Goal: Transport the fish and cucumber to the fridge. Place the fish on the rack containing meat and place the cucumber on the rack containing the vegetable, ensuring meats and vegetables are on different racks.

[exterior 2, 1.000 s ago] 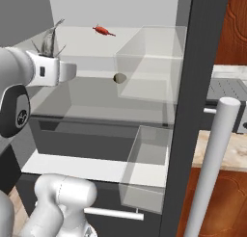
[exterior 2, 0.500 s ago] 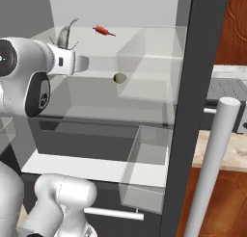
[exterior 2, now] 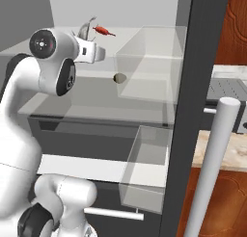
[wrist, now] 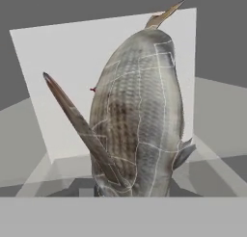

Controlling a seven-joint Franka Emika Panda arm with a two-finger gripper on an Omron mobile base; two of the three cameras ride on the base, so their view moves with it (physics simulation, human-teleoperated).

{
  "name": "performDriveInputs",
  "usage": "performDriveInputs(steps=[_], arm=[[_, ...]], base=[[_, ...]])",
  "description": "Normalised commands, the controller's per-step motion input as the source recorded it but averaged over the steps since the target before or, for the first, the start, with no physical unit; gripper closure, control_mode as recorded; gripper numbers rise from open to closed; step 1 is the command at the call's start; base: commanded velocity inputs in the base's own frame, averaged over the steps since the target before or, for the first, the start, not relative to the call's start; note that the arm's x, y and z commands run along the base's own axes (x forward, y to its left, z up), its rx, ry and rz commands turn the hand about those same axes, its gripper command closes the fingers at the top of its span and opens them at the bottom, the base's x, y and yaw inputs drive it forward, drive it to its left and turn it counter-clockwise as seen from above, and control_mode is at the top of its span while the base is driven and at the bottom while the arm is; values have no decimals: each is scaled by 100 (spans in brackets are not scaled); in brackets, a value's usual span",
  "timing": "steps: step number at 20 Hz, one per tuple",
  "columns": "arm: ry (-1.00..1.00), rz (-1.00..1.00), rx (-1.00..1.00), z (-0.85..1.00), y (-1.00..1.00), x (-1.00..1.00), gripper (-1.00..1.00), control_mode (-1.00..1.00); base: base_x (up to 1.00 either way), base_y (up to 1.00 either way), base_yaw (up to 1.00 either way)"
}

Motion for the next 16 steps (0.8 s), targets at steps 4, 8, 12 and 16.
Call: performDriveInputs(steps=[4,8,12,16], arm=[[0,1,1,0,-22,92,100,-100],[0,2,0,-10,-20,86,100,-100],[0,0,0,-23,-8,93,100,-100],[0,0,0,-29,-3,85,100,-100]], base=[[0,0,0],[0,0,0],[0,0,0],[0,0,0]])
